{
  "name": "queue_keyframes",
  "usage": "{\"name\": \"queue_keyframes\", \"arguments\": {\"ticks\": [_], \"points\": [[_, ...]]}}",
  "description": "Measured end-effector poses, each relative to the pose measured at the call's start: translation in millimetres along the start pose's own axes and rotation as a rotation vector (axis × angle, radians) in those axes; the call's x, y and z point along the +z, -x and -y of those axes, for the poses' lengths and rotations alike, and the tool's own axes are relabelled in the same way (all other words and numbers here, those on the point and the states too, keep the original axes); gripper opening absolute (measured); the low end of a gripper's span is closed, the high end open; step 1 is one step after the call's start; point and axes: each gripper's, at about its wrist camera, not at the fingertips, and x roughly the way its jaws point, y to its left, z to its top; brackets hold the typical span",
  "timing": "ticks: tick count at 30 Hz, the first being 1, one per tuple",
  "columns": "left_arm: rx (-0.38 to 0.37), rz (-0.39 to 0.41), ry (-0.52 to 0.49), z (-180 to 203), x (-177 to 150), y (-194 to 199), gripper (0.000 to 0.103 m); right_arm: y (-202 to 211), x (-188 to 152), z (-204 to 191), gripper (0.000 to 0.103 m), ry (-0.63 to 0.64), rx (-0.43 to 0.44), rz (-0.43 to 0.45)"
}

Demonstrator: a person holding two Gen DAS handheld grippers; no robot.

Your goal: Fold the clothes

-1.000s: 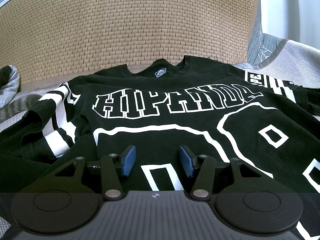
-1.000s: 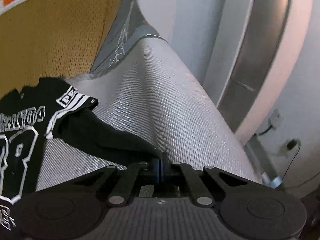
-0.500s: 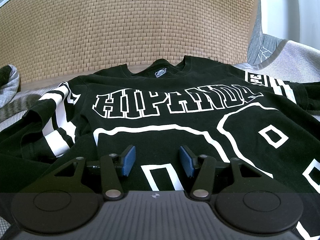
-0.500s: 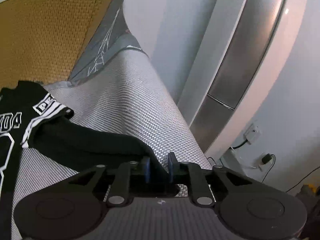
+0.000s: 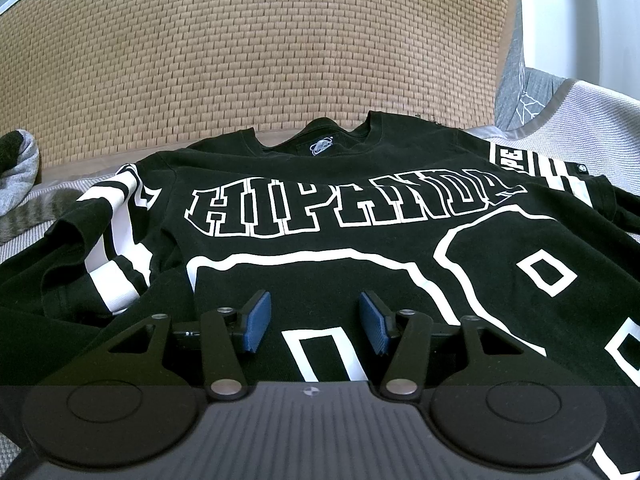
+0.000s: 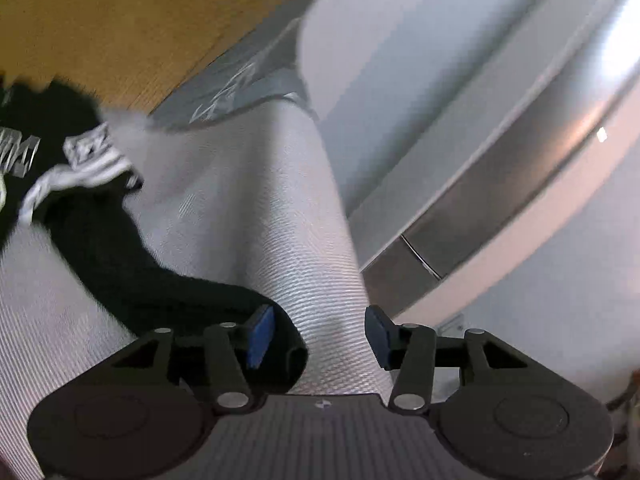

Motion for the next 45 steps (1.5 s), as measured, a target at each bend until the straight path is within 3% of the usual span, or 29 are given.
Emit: {"name": "queue_keyframes", "arguments": {"ticks": [6,16,20,27,30,36,45], "points": [[0.000,0.000,0.000,0,0,0,0.054,-3,-4,-21,0.053,0.064,-0.030,0.008],[0.002,0.001,0.000,0,0,-1,0.055,24,-7,-47,0.053,-0.083,0.078,0.153],[0.003,0.002,0.000,0,0,-1,0.055,29,-3,-71,0.053,-0.199,0.143,0.188],[-0.004,-0.004,-0.001,-1,1,-1,0.059,45,-6,-136,0.054,-0.402,0.372,0.331],[-0.003,-0.007,-0.002,-1,1,0,0.063,52,1,-168,0.054,-0.425,0.406,0.339],[0.005,-0.008,-0.011,1,1,-1,0.064,43,8,-196,0.054,-0.594,0.550,0.291],[0.023,-0.010,-0.023,2,1,-1,0.070,29,0,-225,0.056,-0.648,0.650,0.264]]}}
